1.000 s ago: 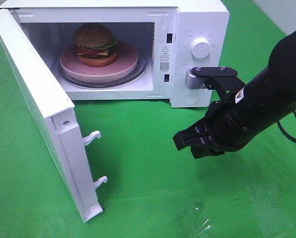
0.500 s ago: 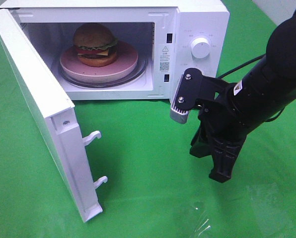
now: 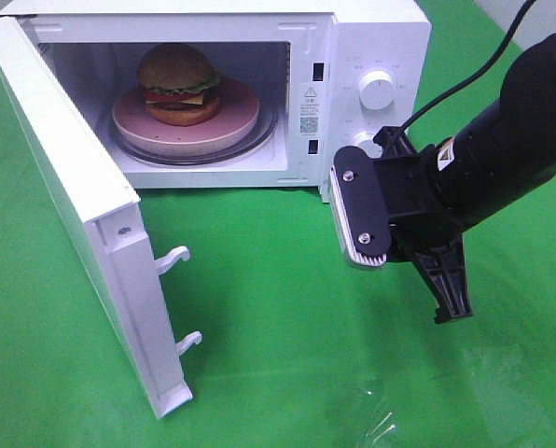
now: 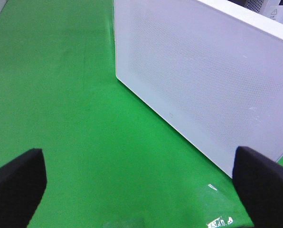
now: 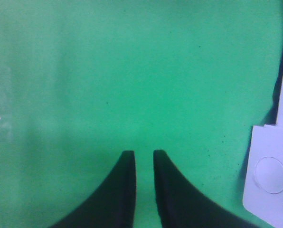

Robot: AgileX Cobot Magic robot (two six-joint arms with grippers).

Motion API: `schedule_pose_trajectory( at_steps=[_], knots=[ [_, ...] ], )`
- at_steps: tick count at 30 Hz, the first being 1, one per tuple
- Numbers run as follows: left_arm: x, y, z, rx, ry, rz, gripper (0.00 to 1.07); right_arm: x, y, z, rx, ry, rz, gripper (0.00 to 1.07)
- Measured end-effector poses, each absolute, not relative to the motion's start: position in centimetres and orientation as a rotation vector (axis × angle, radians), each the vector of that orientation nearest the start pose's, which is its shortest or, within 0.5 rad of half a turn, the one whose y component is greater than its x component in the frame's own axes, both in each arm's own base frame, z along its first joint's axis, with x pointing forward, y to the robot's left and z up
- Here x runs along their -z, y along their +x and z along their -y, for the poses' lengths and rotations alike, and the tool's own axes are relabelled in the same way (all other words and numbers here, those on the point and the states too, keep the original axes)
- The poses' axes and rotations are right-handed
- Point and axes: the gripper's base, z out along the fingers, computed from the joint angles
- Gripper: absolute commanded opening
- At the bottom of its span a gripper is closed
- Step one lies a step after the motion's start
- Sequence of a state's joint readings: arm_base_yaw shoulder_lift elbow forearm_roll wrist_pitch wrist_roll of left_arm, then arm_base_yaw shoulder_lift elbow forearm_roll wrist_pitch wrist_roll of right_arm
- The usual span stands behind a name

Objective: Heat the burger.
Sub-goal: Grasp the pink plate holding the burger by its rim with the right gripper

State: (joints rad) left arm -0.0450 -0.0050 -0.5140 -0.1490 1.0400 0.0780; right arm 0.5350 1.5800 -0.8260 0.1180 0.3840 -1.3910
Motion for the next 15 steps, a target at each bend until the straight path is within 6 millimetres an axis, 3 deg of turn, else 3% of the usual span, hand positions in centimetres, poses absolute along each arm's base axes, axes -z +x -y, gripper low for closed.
schedule_pose_trajectory(
  at_steps=[6,8,11,12,13,15],
  knots=[
    [-28.4,-0.8,1.1,0.156,0.130,-1.995,1.00,-19.0,25.7,-15.6,0.261,-2.088,-1.552,0.31],
    [-28.4,-0.8,1.1,0.156,0.130,-1.995,1.00,-19.3,25.7,-16.1,0.288,-2.080,-1.525,0.56],
    [-28.4,-0.8,1.1,0.156,0.130,-1.995,1.00,-19.6,25.7,-16.6,0.294,-2.070,-1.517,0.65],
    [-28.4,-0.8,1.1,0.156,0.130,-1.995,1.00,-19.9,25.8,-16.8,0.295,-2.054,-1.519,0.80],
    [-28.4,-0.8,1.1,0.156,0.130,-1.995,1.00,-19.9,25.8,-16.8,0.295,-2.054,-1.519,0.80],
    [-28.4,-0.8,1.1,0.156,0.130,-1.995,1.00,-21.2,26.4,-17.5,0.307,-1.984,-1.534,0.99]
  ],
)
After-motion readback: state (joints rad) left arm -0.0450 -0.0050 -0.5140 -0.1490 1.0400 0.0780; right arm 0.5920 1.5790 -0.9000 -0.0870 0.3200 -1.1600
